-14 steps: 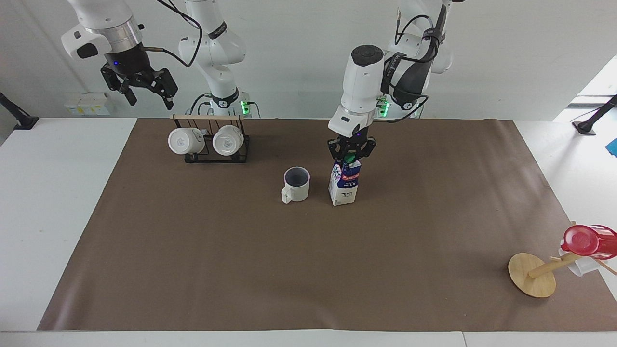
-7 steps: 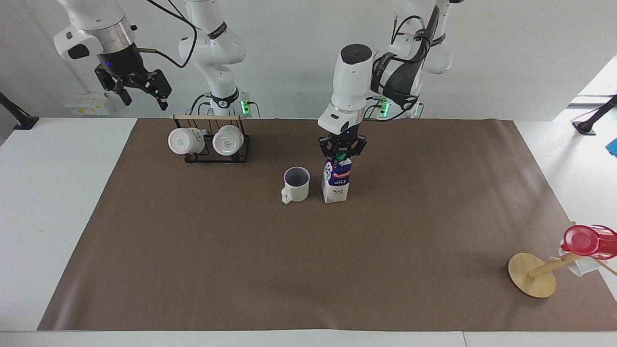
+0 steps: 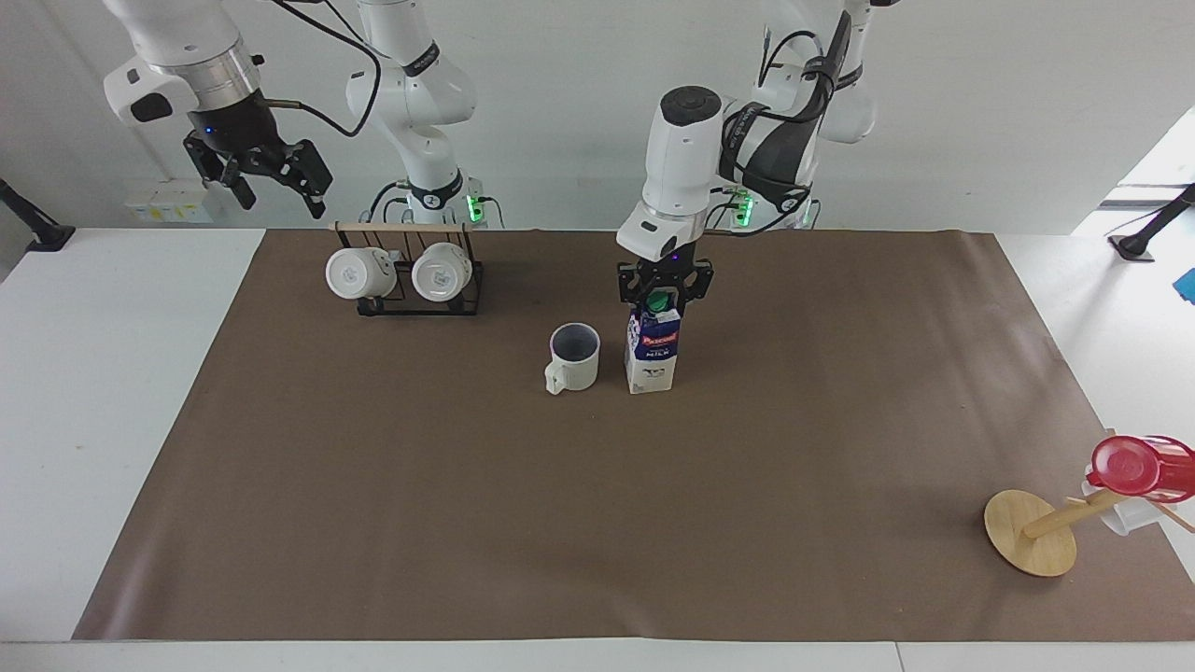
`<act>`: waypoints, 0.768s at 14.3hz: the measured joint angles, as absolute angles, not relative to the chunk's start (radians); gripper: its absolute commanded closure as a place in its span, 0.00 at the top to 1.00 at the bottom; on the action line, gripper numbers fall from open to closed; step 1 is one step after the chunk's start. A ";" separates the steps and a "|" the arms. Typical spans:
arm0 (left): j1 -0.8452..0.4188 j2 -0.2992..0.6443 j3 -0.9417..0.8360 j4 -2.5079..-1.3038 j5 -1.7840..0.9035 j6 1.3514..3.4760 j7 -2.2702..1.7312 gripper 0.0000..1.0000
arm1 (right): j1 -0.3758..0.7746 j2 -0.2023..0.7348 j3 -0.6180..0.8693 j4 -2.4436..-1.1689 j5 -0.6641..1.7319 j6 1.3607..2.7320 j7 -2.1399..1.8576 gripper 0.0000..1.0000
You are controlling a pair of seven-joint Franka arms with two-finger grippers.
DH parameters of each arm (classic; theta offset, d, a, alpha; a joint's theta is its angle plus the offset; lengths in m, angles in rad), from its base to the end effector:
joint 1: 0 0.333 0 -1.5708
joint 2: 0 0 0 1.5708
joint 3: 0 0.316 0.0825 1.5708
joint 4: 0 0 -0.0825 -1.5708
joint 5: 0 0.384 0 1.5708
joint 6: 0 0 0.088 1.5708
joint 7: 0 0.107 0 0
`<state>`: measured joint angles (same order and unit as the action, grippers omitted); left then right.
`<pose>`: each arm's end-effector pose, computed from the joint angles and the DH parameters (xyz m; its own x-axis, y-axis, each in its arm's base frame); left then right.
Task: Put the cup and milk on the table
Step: 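Carry the milk carton with the left gripper beside the black mug, then set the carton down, open the left gripper and withdraw it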
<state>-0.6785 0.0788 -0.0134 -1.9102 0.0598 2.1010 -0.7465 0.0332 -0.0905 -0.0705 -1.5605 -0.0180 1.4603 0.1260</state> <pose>0.4570 -0.3747 0.4646 0.9926 0.0293 0.1178 0.0252 -0.9990 0.0360 0.5139 -0.0233 0.6679 0.9864 -0.1642 -0.0084 -0.1641 -0.9864 0.0127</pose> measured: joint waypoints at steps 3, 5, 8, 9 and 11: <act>-0.678 0.060 -0.001 -1.827 0.060 1.967 -0.735 1.00 | 0.033 -0.090 -0.071 -1.560 -0.018 1.460 0.126 1.00; -0.666 0.040 0.017 -1.776 0.060 1.886 -0.675 1.00 | 0.033 -0.090 -0.071 -1.560 -0.018 1.460 0.126 1.00; -0.580 0.022 0.029 -1.721 0.060 1.797 -0.517 1.00 | 0.033 -0.090 -0.071 -1.560 -0.018 1.460 0.126 1.00; -0.542 0.019 0.031 -1.702 0.060 1.769 -0.453 1.00 | 0.033 -0.090 -0.071 -1.560 -0.018 1.460 0.126 1.00; -0.471 0.016 0.035 -1.671 0.060 1.727 -0.346 1.00 | 0.033 -0.090 -0.071 -1.560 -0.018 1.460 0.126 1.00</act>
<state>-0.4706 0.0161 0.0346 -1.6710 0.0598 1.7274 -0.3457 0.0332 -0.0905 -0.0707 -1.5601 -0.0180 1.4603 0.1260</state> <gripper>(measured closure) 0.000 0.000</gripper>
